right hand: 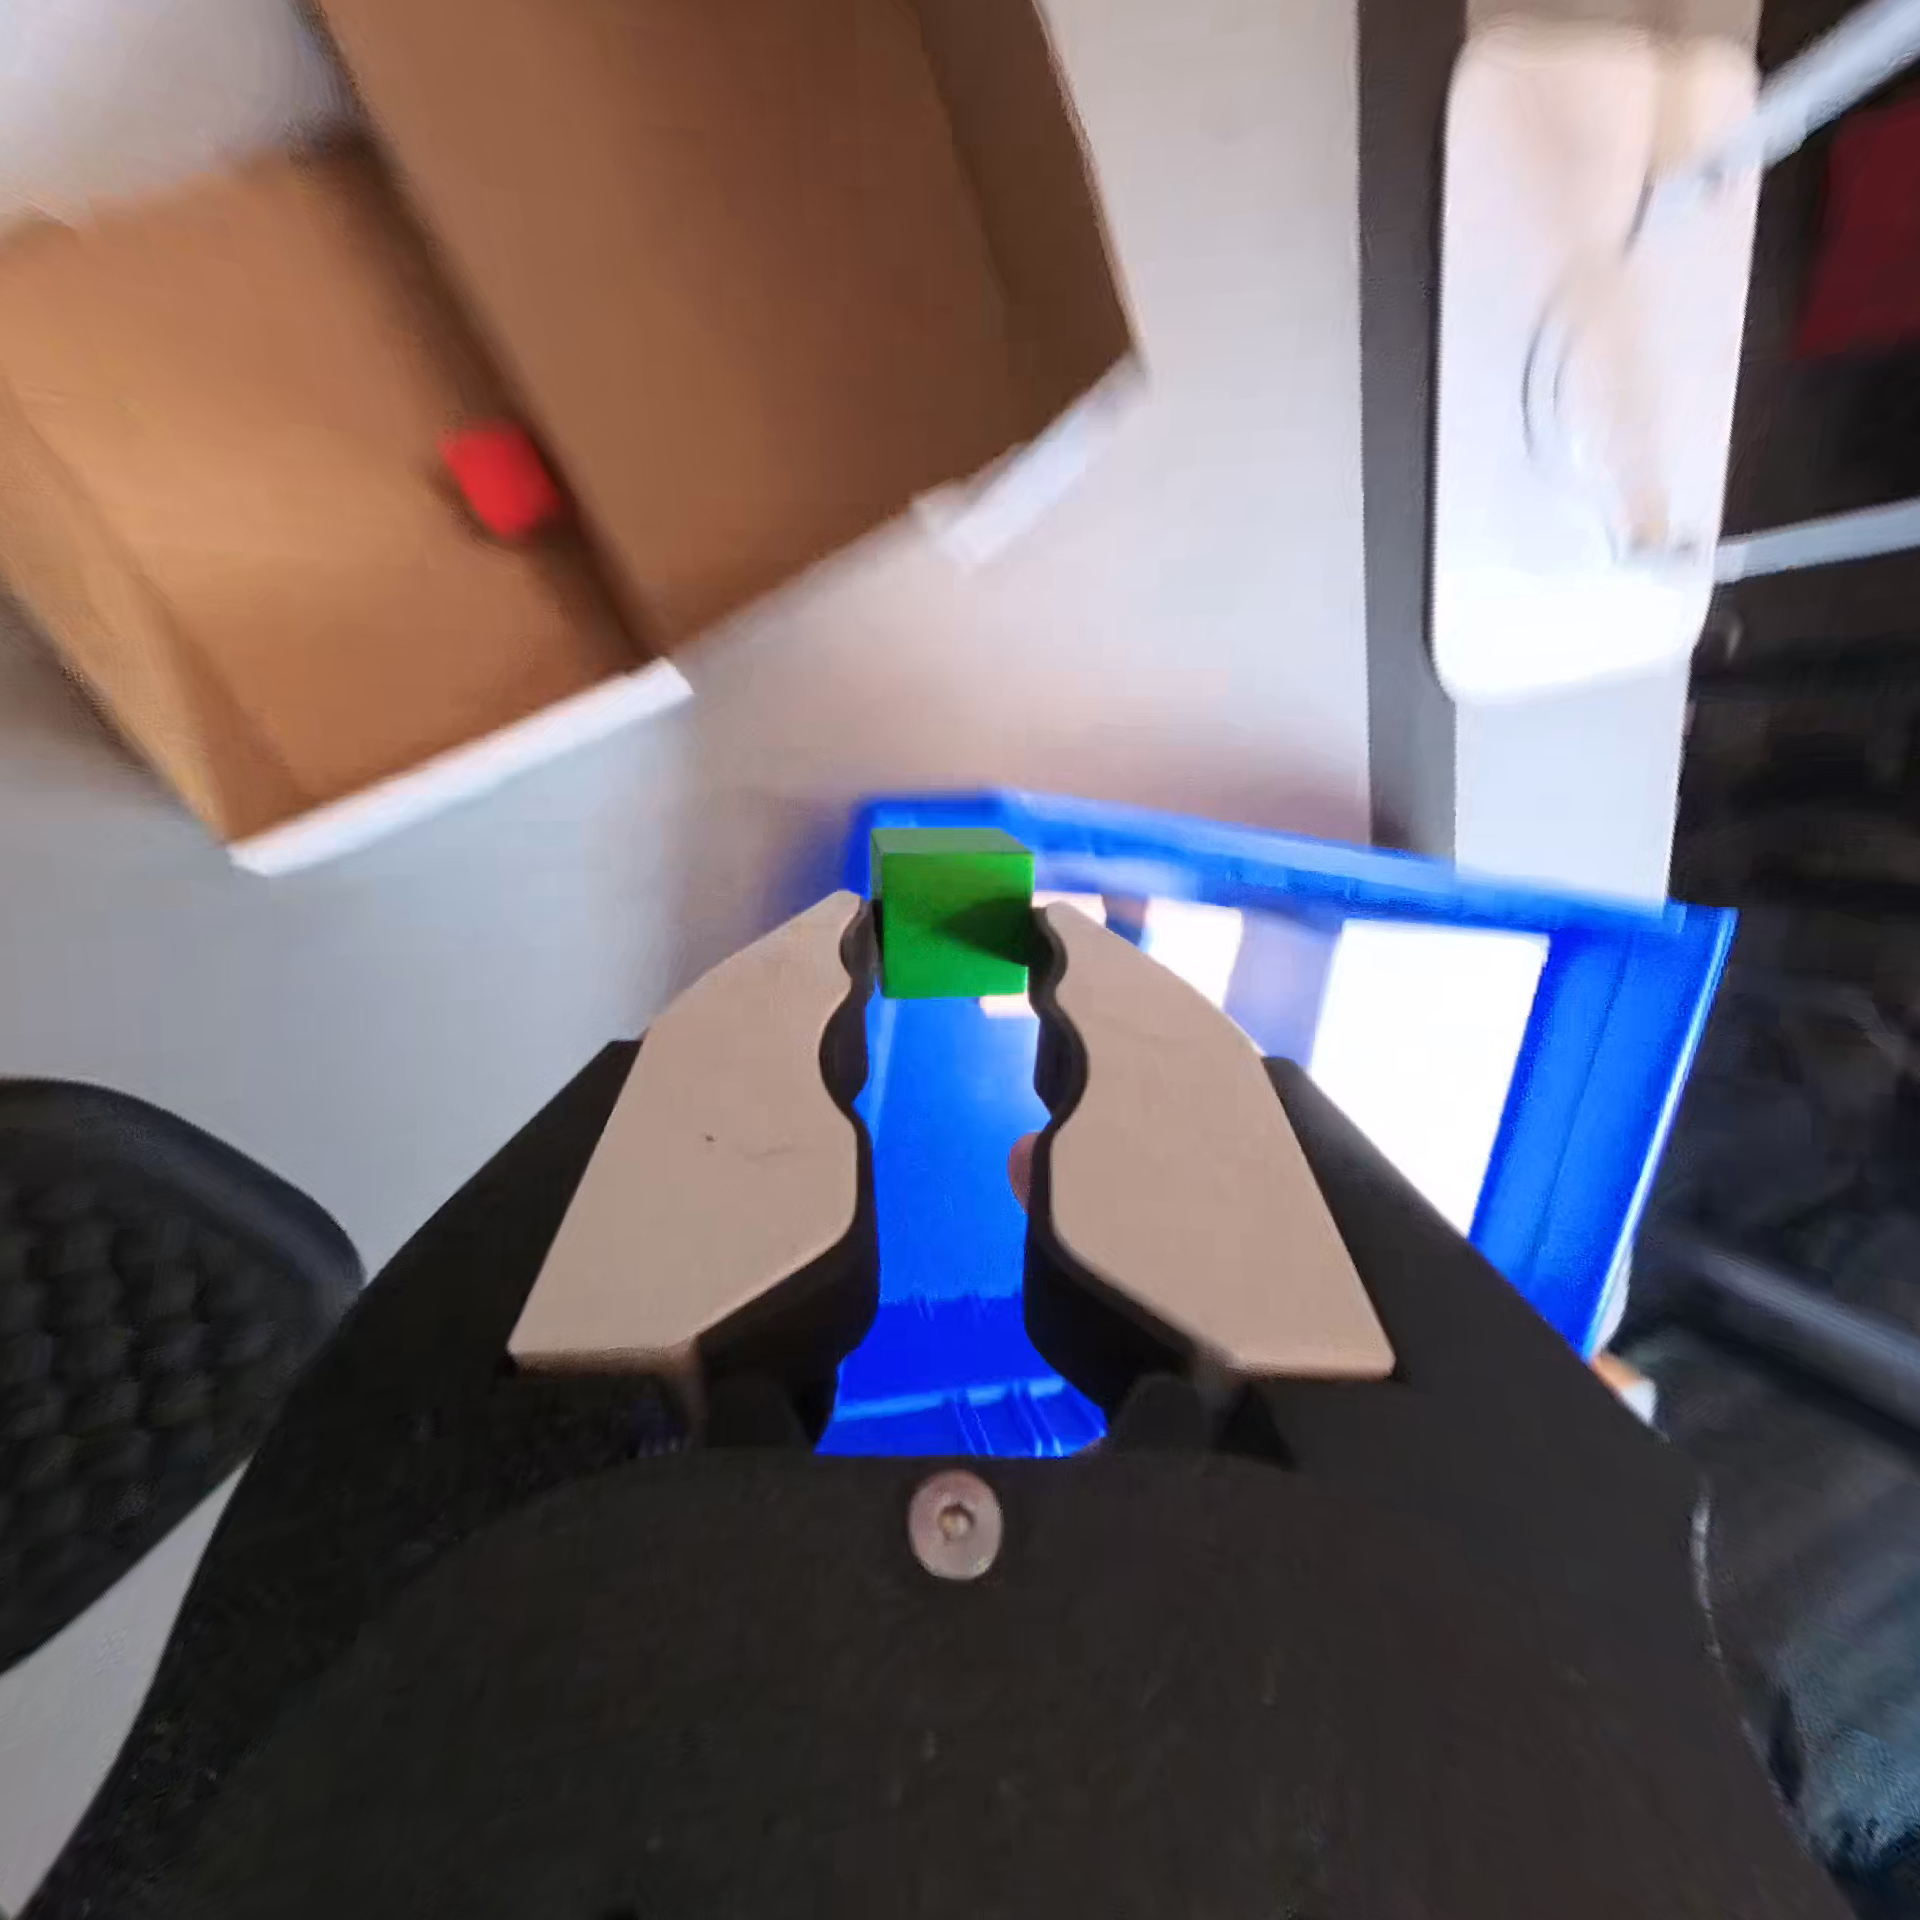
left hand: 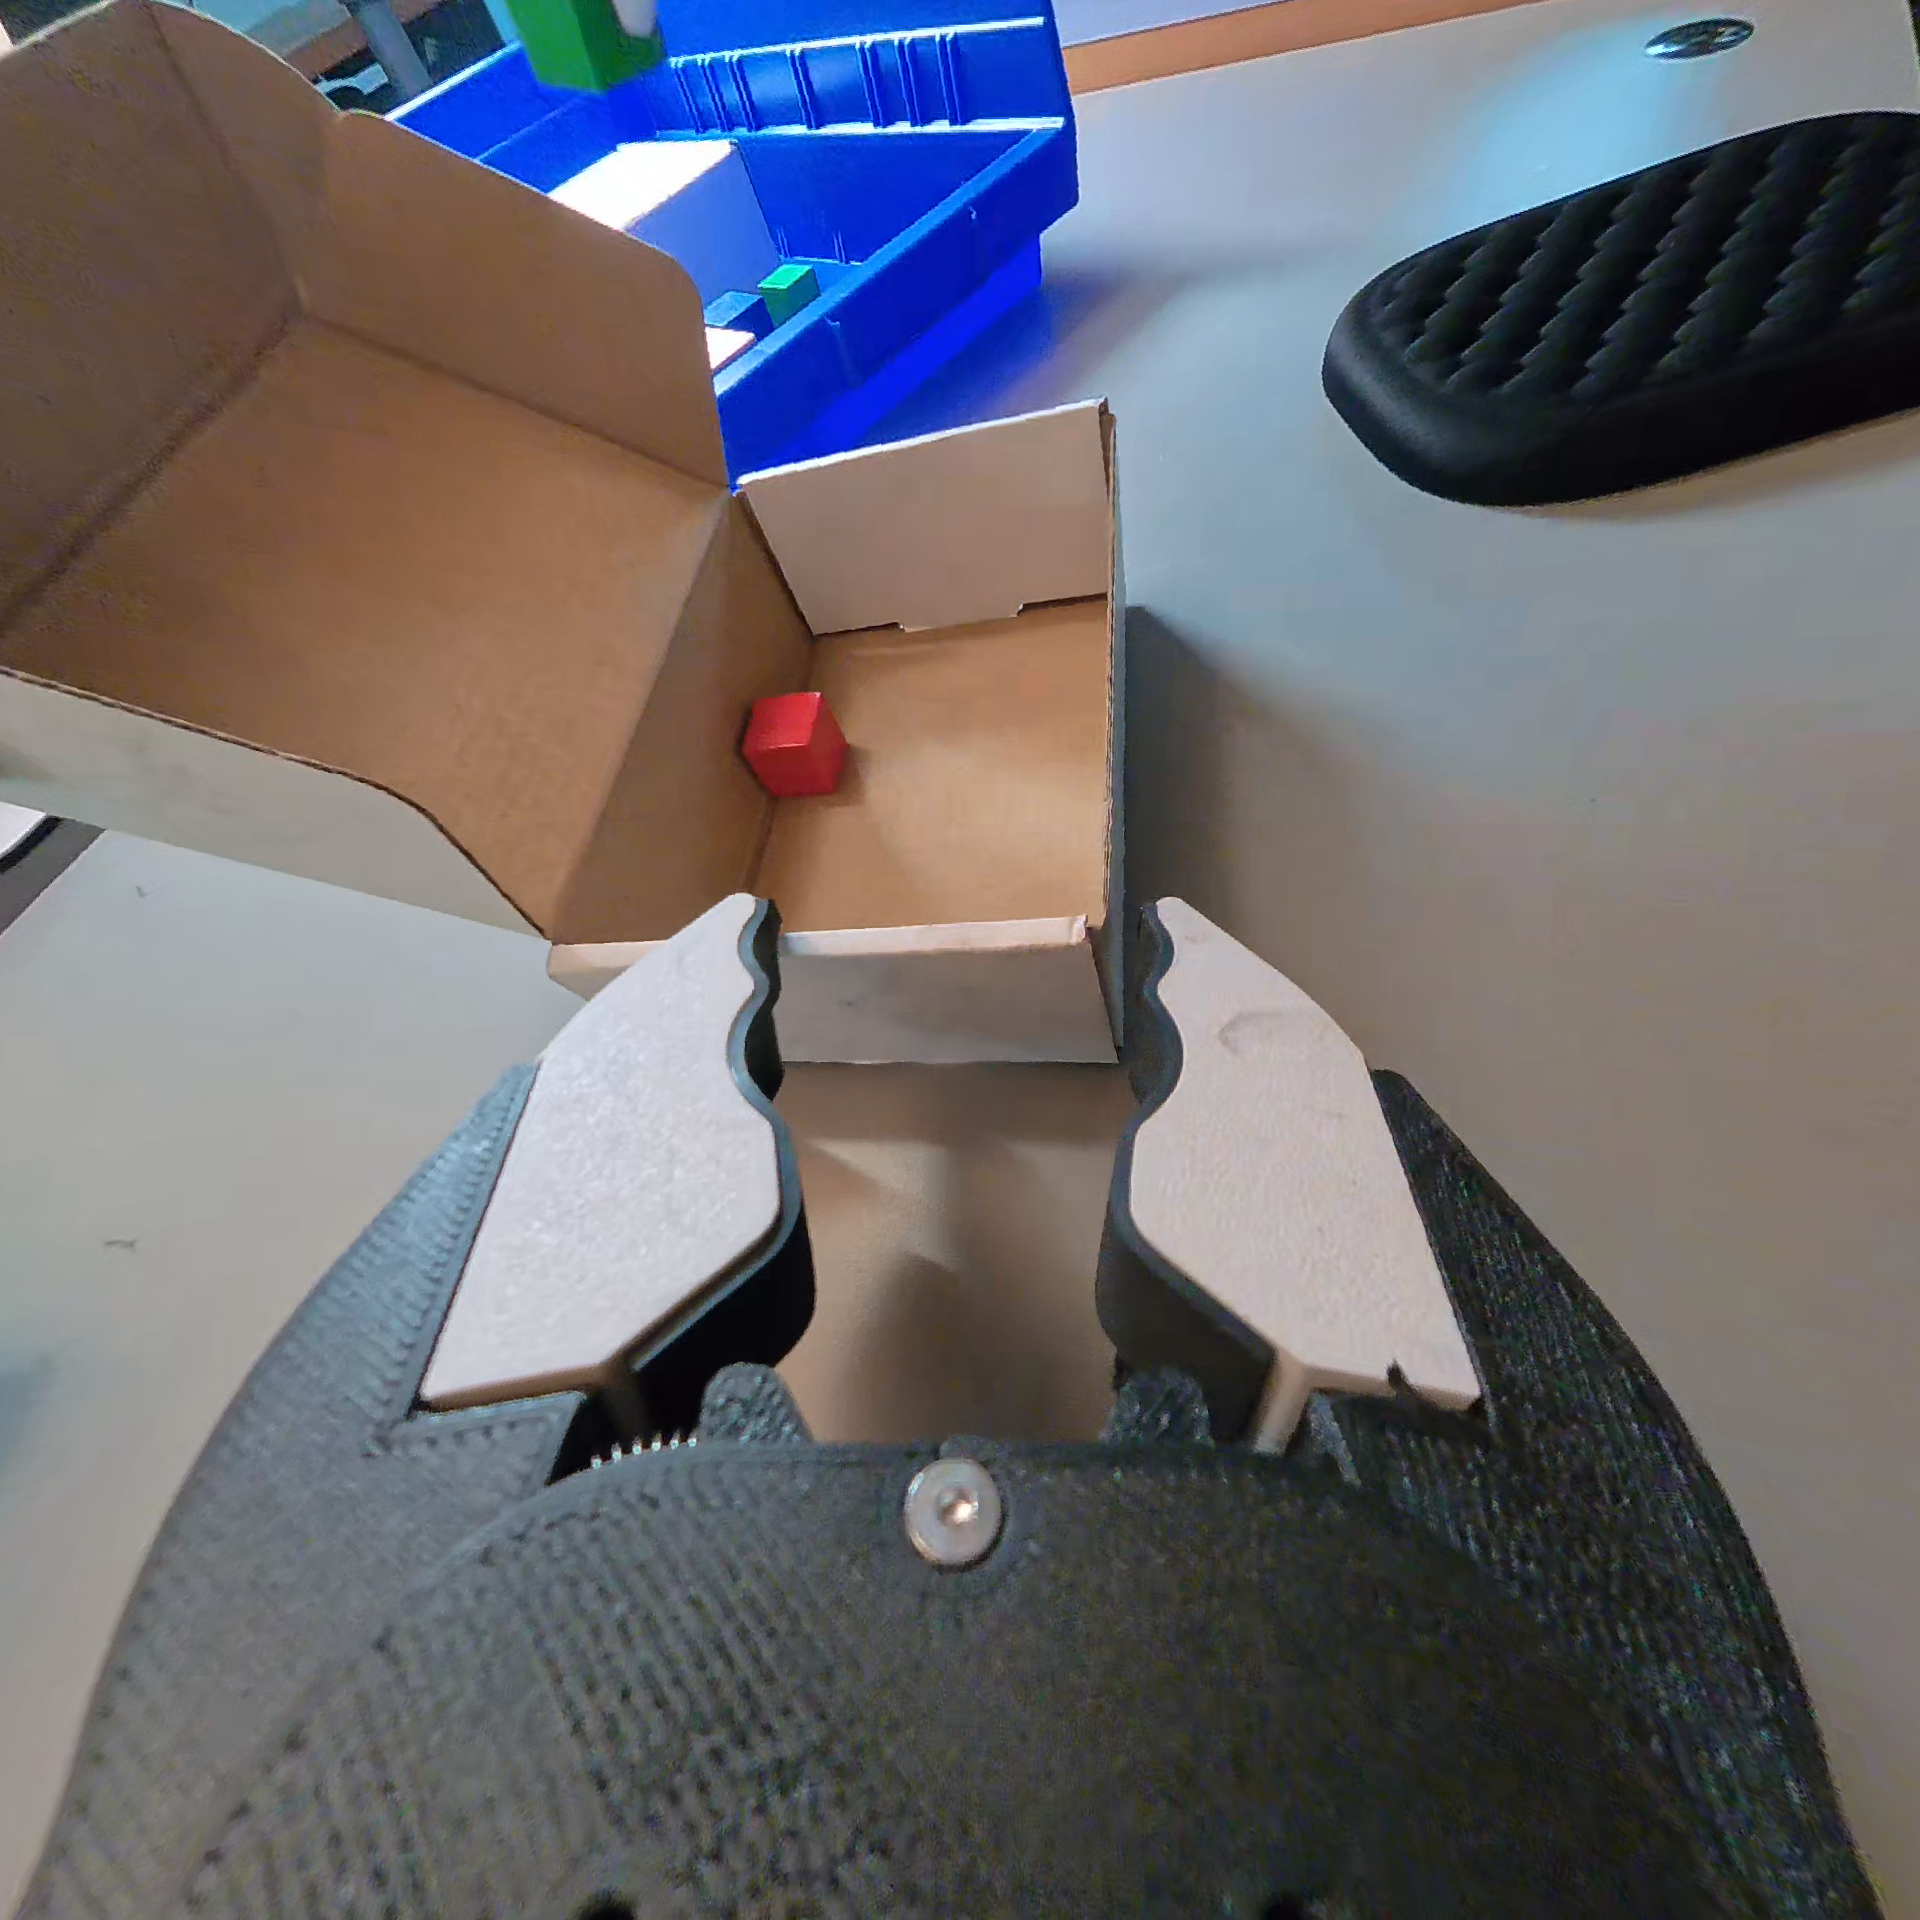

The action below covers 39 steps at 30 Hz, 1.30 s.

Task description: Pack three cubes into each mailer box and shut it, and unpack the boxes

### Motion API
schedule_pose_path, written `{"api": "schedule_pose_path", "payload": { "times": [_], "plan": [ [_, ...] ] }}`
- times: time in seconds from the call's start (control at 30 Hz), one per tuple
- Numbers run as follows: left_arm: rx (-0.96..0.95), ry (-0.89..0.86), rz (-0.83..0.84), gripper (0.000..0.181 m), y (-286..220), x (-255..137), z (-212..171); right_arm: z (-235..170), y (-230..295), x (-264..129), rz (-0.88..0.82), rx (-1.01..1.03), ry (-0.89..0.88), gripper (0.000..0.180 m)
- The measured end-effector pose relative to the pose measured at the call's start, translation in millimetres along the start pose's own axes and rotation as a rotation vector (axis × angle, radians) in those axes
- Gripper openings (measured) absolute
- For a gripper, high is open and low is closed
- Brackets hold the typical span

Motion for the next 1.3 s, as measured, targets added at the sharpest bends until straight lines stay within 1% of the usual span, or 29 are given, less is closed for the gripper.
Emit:
{"api": "schedule_pose_path", "payload": {
  "times": [0.13, 0.2, 0.27, 0.5, 0.57, 0.7, 0.77, 0.87, 0.93, 1.03, 1.1, 1.13, 1.2, 1.3],
  "plan": [
    [0.002, -0.001, 0.008, 0.065, 1, 0, 0, -71, -27, 28, -0.012, 0.14, 0.165, 0.028],
    [-0.002, -0.004, 0.009, 0.065, 1, 0, -1, -94, -30, 44, 0.006, 0.194, 0.193, 0.028],
    [-0.007, -0.008, 0.009, 0.065, 2, 0, -1, -108, -31, 57, 0.003, 0.211, 0.203, 0.029],
    [-0.018, -0.017, 0.003, 0.065, 3, 1, -1, -122, -26, 84, 0.024, 0.207, 0.258, 0.028],
    [-0.018, -0.017, 0.002, 0.065, 3, 1, -1, -127, -26, 88, 0.02, 0.193, 0.294, 0.028],
    [-0.015, -0.016, 0.003, 0.065, 3, 1, -2, -124, -27, 91, 0.012, 0.189, 0.282, 0.029],
    [-0.013, -0.015, 0.003, 0.065, 3, 1, -1, -123, -27, 88, 0.011, 0.182, 0.273, 0.034],
    [-0.015, -0.016, 0.003, 0.065, 3, 1, -1, -110, -31, 73, -0.016, 0.19, 0.213, 0.038],
    [-0.017, -0.017, 0.003, 0.065, 3, 1, -1, -90, -31, 55, -0.036, 0.179, 0.124, 0.038],
    [-0.016, -0.016, 0.003, 0.065, 3, 1, -1, -41, -15, 23, -0.016, 0.143, -0.107, 0.036],
    [-0.014, -0.015, 0.004, 0.065, 3, 1, -1, -4, 10, 7, 0.053, 0.11, -0.27, 0.034],
    [-0.013, -0.015, 0.005, 0.065, 3, 2, -1, 12, 25, 4, 0.09, 0.084, -0.321, 0.033],
    [-0.011, -0.014, 0.007, 0.065, 3, 2, -1, 37, 57, 9, 0.148, 0.0, -0.342, 0.032],
    [-0.007, -0.013, 0.009, 0.065, 3, 2, -2, 59, 97, 38, 0.178, -0.113, -0.245, 0.035]
  ]
}}
Point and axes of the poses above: each gripper's, where its closed fingertips meet, x out along the fingers, z out of its top, y = z × x across the jaws, the point moved 6 cm from there along -x, back along the fingers, and after that the axes turned 6 degrees about -y, right-handed, at the moved point
